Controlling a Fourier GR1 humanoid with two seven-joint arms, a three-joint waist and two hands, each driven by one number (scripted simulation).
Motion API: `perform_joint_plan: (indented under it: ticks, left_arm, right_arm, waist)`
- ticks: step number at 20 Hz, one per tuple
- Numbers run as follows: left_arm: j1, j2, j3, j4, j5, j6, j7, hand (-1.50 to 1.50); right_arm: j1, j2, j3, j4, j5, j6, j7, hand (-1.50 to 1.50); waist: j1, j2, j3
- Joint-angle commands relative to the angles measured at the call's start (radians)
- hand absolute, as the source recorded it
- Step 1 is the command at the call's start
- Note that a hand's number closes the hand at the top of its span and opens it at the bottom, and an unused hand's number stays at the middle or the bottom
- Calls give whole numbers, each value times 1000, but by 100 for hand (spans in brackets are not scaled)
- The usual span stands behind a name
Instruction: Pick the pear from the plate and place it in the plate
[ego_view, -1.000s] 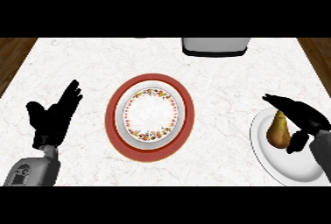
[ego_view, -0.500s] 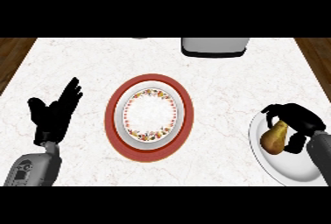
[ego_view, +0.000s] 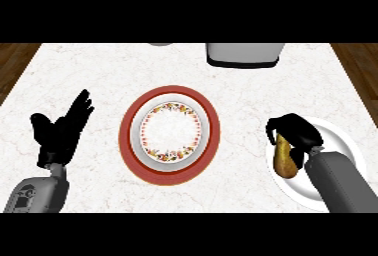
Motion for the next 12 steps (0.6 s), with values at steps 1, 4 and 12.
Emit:
perform_joint_plan:
  ticks: [1, 4, 12]
  left_arm:
    - [-16, -9, -26, 1, -7, -15, -1, 0]
    - [-32, -12, -39, 2, -9, -23, 10, 0]
    - [-31, -22, -59, 21, -14, -35, 8, 0]
  right_arm:
    - [-45, 319, 103, -57, -6, -10, 155, 150]
    - [-66, 326, 162, -111, -27, -43, 249, 150]
    - [-190, 335, 295, -331, -9, -367, 653, 150]
  waist:
    - [71, 13, 25]
    - [102, 10, 30]
    - [103, -9, 27]
